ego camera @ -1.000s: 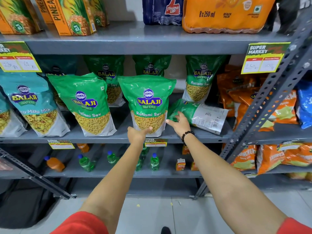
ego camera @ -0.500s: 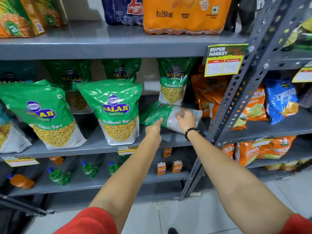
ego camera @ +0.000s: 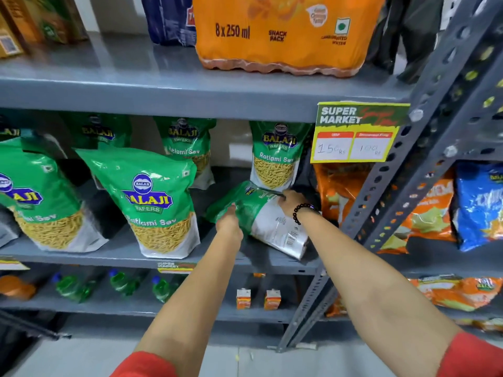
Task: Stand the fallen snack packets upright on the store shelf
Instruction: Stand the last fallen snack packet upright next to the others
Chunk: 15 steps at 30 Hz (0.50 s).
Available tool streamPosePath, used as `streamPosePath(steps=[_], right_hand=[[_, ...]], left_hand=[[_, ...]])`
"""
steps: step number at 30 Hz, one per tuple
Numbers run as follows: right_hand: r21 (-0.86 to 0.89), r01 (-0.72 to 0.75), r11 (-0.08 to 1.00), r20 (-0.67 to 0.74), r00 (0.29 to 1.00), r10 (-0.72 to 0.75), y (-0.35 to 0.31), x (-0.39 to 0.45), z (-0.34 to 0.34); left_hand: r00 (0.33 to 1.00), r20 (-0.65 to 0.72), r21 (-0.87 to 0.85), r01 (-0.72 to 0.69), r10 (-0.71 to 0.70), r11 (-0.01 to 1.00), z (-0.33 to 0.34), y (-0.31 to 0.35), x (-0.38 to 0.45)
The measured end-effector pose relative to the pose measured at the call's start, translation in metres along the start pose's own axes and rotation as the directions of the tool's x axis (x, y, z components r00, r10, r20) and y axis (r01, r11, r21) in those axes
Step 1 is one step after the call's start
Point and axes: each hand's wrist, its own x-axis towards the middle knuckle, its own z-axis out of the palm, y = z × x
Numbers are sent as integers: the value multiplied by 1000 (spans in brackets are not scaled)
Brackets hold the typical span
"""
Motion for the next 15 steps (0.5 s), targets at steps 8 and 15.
streamPosePath(steps=[8, 15], right_hand=[[233, -23, 972, -182, 981, 67, 4, 1, -1], [675, 112, 729, -356, 915, 188, -2, -20, -9]], left_hand=[[988, -51, 27, -145, 146, 989, 4, 7, -29], [895, -326, 44, -306, 303, 951, 25, 43, -68]])
